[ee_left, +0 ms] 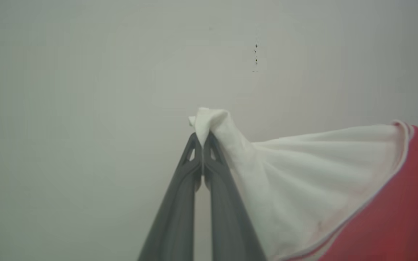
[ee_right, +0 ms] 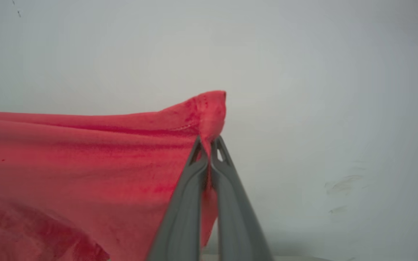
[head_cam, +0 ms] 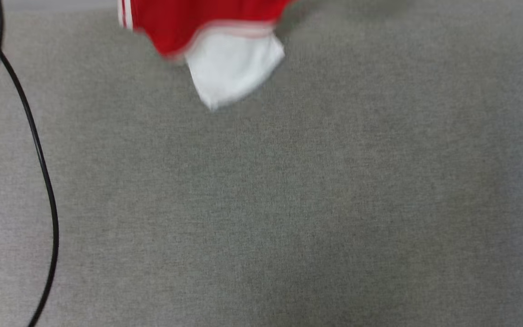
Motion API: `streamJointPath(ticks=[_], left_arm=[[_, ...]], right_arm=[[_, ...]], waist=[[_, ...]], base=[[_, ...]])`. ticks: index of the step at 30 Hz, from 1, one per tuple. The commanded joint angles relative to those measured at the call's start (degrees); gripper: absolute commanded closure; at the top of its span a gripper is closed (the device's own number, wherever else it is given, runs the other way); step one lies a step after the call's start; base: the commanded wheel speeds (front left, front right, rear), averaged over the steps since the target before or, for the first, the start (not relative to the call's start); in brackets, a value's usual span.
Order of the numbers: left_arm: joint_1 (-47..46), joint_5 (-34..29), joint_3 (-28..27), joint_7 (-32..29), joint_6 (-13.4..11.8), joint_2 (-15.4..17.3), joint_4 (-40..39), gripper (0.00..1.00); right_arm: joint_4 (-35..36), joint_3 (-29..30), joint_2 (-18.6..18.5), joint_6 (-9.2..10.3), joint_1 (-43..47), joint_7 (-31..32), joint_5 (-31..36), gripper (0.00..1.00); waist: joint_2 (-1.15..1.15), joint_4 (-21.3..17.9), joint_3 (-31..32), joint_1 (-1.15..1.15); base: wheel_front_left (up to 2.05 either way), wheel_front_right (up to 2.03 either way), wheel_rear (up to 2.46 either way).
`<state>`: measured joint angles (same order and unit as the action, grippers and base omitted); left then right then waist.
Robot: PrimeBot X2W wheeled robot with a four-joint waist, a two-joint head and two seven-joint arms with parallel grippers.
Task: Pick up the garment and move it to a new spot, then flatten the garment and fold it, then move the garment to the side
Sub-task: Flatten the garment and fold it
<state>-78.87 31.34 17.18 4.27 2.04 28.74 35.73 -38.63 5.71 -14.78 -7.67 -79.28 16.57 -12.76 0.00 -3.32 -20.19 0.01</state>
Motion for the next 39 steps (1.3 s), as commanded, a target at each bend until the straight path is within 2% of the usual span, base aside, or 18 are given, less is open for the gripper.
streamJointPath(ticks=[1,7,11,17,22,26,32,33,38,39], left_arm=[[-3.74,-0.56,-0.95,0.46,-0.43,1.45,2.09,1.0],[-13.0,-1.51,0.15,1.0,0.66,0.11,8.41,1.0],[-16.06,-1.21,0.78,1.06,1.72,-0.93,12.47,1.0],[-16.69,0.73,0.65,1.98,3.42,-1.46,18.71,1.0],[-13.8,4.02,-0.11,2.53,4.89,-2.45,23.0,1.0],[-8.09,7.38,0.0,3.29,5.32,-3.41,24.86,1.0],[8.31,14.34,3.18,3.36,5.4,-4.16,20.07,1.0],[8.31,14.34,3.18,3.36,5.4,-4.16,20.07,1.0],[23.98,18.95,5.72,4.06,5.4,-3.57,15.21,1.0],[29.51,19.9,6.56,4.53,5.41,-3.36,13.4,1.0]], right_arm=[[-0.86,1.51,-0.52,0.34,-3.15,-0.93,1.38,1.0],[-3.54,2.36,2.99,0.32,-10.27,-3.99,5.32,1.0],[-5.55,1.95,5.08,0.26,-12.92,-5.47,6.82,1.0],[-9.92,0.34,6.21,0.25,-14.62,-6.76,6.98,1.0],[-12.75,-3.44,6.18,0.25,-12.56,-7.29,5.2,1.0],[-14.12,-8.36,5.68,0.25,-7.16,-9.55,1.84,1.0],[-13.6,-15.98,4.06,0.24,6.73,-12.54,-4.71,1.0],[-13.6,-15.98,4.06,0.24,6.73,-12.54,-4.71,1.0],[-10.85,-20.09,1.11,0.25,20.32,-14.41,-10.82,1.0],[-9.49,-20.93,-0.39,0.25,25.49,-15.12,-12.84,1.0]], waist=[[0.0,0.23,-2.63,-0.01],[0.0,1.07,-8.4,-0.01],[0.0,1.64,-12.47,-0.01],[0.0,2.25,-16.24,-0.01],[0.0,2.52,-17.42,-0.01],[0.0,2.66,-15.79,-0.01],[0.0,2.58,-10.06,-0.01],[0.0,2.58,-10.06,-0.01],[0.0,3.01,-3.55,-0.01],[0.0,3.13,-1.0,-0.01]], base=[[0.0,0.0,0.0],[0.0,0.0,0.0],[0.0,0.0,0.0],[0.0,0.0,0.0],[0.0,0.0,0.0],[0.0,0.0,0.0],[0.0,0.0,0.0],[0.0,0.0,0.0],[0.0,0.0,0.0],[0.0,0.0,0.0]])
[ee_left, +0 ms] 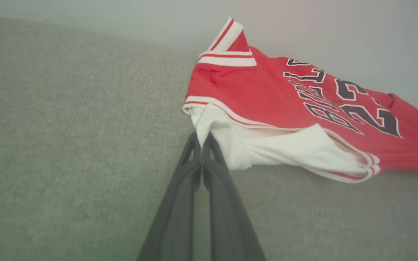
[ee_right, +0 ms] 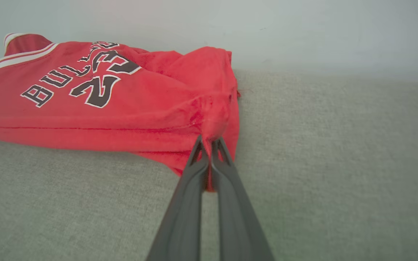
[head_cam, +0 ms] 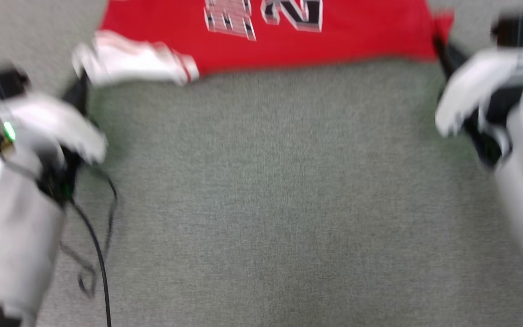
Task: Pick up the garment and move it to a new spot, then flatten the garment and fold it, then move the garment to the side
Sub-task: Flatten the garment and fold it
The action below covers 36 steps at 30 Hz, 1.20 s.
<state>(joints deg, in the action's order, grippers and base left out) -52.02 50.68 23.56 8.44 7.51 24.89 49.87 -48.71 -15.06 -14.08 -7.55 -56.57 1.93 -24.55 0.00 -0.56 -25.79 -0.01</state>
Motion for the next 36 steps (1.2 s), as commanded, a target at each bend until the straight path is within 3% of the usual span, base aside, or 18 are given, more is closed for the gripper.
streamJointPath(ticks=[1,4,11,20,27,36], left_arm=[[5.11,0.87,0.37,0.81,-0.07,0.82,-1.54,1.0],[12.31,1.84,0.37,1.95,-0.15,1.43,-3.39,1.0],[25.74,2.91,-0.01,3.14,-3.67,2.97,-9.21,1.0],[44.37,5.54,-1.38,1.55,-12.19,5.19,-23.94,1.0],[56.32,7.38,-1.74,-0.98,-18.32,7.14,-35.86,1.0],[65.02,9.22,-2.62,-3.21,-22.81,9.39,-45.87,1.0]], right_arm=[[1.41,-0.62,-1.64,0.13,5.16,-0.55,-1.98,1.0],[3.74,-1.68,-3.28,0.13,11.84,-0.69,-4.22,1.0],[7.75,-0.78,-5.72,0.17,23.8,-0.92,-6.82,1.0],[14.02,4.99,-6.4,0.3,40.81,0.03,-7.45,1.0],[22.72,12.51,-3.84,0.38,54.43,2.14,-4.43,1.0],[36.76,21.32,2.87,0.35,67.79,10.34,1.51,1.0]], waist=[[0.0,0.39,5.8,0.01],[0.0,0.34,9.44,0.01],[0.0,0.19,16.45,0.01],[0.0,0.71,23.59,0.01],[0.0,2.26,26.87,0.01],[0.0,3.69,27.34,0.01]], base=[[0.0,0.0,0.0],[0.0,0.0,0.0],[0.0,0.0,0.0],[0.0,0.0,0.0],[0.0,0.0,0.0],[0.0,0.0,0.0]])
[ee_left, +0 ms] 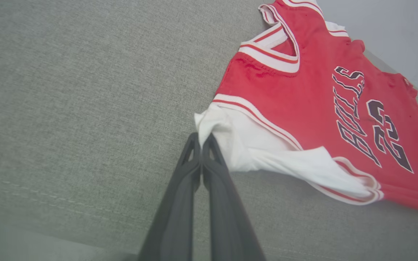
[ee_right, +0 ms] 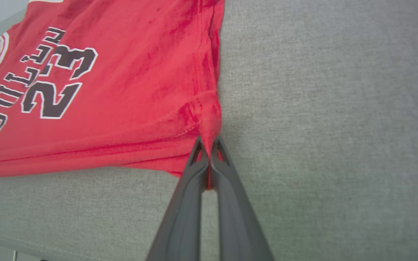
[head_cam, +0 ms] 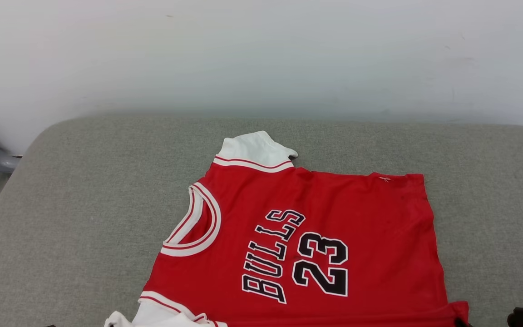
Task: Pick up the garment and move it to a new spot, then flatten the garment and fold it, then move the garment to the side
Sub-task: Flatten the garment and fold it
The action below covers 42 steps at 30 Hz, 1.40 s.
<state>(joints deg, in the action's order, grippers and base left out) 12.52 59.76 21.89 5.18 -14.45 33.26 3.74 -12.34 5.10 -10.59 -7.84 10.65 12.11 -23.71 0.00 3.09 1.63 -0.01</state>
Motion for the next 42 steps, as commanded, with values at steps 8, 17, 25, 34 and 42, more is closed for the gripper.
streamJointPath(ticks=[8,17,25,34,42], left_arm=[[-5.17,-2.06,0.34,-1.09,0.06,1.7,-2.81,1.0],[-22.34,-5.15,2.26,0.63,5.7,-3.0,6.09,1.0],[-28.79,-5.35,4.46,1.43,9.77,-6.88,16.4,1.0],[-30.59,-4.97,6.06,2.05,12.46,-9.72,23.73,0.35],[-29.2,-3.54,3.95,4.05,11.47,-9.51,25.02,0.0]], right_arm=[[8.45,2.54,1.88,0.45,-0.79,5.68,4.77,1.0],[5.09,-0.85,0.37,0.41,-14.25,6.66,7.63,1.0],[-2.48,-3.33,0.42,0.41,-19.23,4.62,8.97,1.0],[-9.14,-5.33,0.8,0.41,-20.58,-0.49,8.07,0.0],[-6.0,-4.09,1.38,0.39,-19.15,-12.81,9.06,0.0]], waist=[[0.0,-0.3,-2.4,0.01],[0.0,-1.46,-12.04,0.01],[0.0,-1.42,-15.33,0.01],[0.0,-1.33,-13.96,0.01],[0.0,-1.23,-9.04,0.01]], base=[[0.0,0.0,0.0],[0.0,0.0,0.0],[0.0,0.0,0.0],[0.0,0.0,0.0],[0.0,0.0,0.0]])
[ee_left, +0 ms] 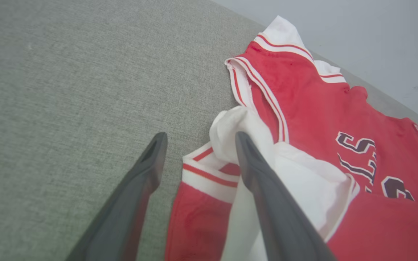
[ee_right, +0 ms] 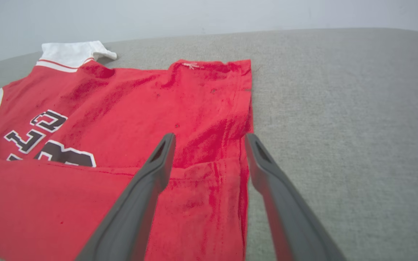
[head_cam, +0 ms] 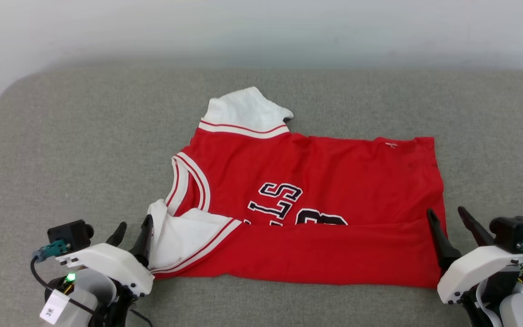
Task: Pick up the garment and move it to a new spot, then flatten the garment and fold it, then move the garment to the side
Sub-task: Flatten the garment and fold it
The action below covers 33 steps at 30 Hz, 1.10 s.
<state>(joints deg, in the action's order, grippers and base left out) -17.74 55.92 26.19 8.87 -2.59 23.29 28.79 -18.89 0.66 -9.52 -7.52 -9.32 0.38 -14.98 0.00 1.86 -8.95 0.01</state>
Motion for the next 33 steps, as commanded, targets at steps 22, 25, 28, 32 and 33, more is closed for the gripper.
streamJointPath(ticks=[22,25,28,32,33], left_arm=[[6.42,5.2,1.06,-25.17,-9.95,14.1,-21.4,0.0],[7.13,6.45,1.63,-28.83,-10.92,15.4,-25.0,0.0],[7.7,6.92,2.14,-30.79,-11.76,15.81,-26.82,0.0],[7.07,6.47,2.97,-32.26,-12.61,15.93,-26.02,0.0],[6.84,6.74,3.05,-32.59,-12.71,15.7,-25.5,0.0]], right_arm=[[19.26,4.48,5.94,0.07,11.42,0.05,5.4,0.0],[20.23,4.37,6.31,0.07,11.28,0.52,5.24,0.0],[20.61,4.24,6.58,0.07,10.91,0.59,4.66,0.0],[20.64,3.81,6.69,0.07,9.95,0.61,4.22,0.0],[20.67,3.7,6.7,0.07,9.61,0.58,4.11,0.0]], waist=[[0.0,-1.58,4.75,-0.01],[0.0,-2.0,3.58,-0.01],[0.0,-2.34,2.34,-0.01],[0.0,-3.02,0.29,-0.01],[0.0,-3.25,-0.33,-0.01]], base=[[0.0,0.0,0.0],[0.0,0.0,0.0],[0.0,0.0,0.0],[0.0,0.0,0.0],[0.0,0.0,0.0]])
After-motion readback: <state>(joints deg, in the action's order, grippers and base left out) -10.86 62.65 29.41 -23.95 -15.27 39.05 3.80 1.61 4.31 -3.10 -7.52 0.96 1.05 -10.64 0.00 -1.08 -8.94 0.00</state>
